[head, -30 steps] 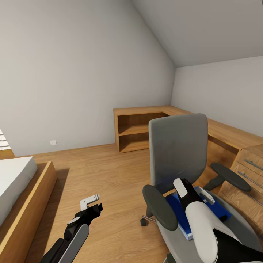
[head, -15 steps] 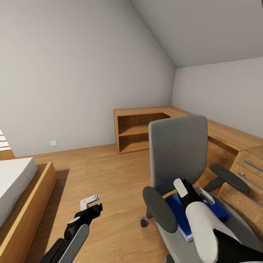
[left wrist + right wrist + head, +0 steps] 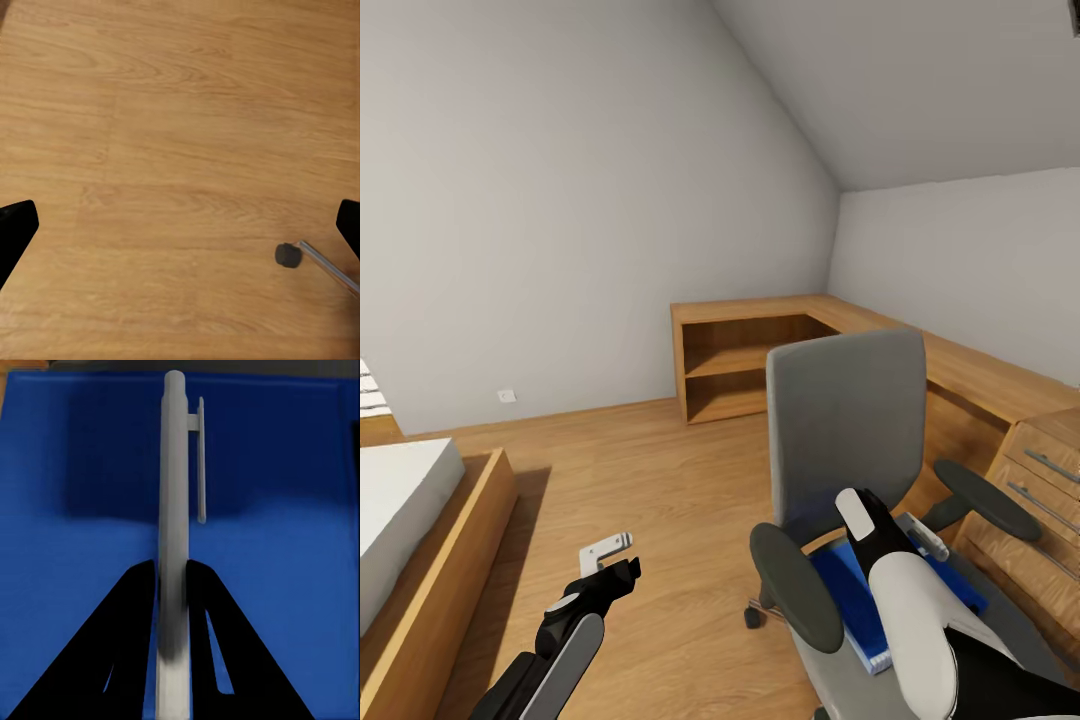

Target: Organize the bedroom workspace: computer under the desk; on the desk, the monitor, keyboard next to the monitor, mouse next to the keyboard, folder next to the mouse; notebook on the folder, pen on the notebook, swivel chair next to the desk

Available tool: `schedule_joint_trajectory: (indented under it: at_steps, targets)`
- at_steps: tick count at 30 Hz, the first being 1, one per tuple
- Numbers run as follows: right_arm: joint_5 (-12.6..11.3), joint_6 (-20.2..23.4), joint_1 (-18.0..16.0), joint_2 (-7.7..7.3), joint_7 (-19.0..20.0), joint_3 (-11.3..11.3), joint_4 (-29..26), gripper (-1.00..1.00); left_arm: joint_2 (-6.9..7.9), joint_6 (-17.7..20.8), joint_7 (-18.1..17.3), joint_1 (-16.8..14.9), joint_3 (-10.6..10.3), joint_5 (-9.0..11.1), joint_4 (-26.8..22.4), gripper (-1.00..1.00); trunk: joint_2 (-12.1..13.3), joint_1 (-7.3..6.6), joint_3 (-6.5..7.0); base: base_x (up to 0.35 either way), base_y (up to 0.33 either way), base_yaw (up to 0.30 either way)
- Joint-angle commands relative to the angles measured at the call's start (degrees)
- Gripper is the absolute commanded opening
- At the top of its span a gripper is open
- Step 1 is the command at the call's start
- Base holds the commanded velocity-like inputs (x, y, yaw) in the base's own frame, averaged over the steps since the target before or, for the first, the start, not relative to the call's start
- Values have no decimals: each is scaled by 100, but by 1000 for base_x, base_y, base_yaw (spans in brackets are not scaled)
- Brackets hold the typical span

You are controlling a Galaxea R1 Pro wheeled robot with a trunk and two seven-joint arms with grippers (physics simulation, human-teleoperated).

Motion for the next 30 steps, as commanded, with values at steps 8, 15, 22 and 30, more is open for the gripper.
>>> schedule_joint_trajectory:
  at_steps: [8,15,22,30]
  targets:
    - [2,48,-3,-7,-13,-21,-13,-100,6,9,49,-5,-15,39,-8,100,319,-178,138,-246,0,0]
    - [-4,49,-3,-23,-6,-21,-15,-100,9,9,49,-5,-1,38,-8,100,600,-332,264,-313,0,0]
    - [1,49,-3,-27,-11,-4,-54,-100,7,9,49,-5,-4,38,-8,100,881,-485,389,-143,0,0]
    - [34,68,6,6,-13,13,-598,-100,7,9,53,-5,-4,38,0,100,1202,-661,533,-17,0,0]
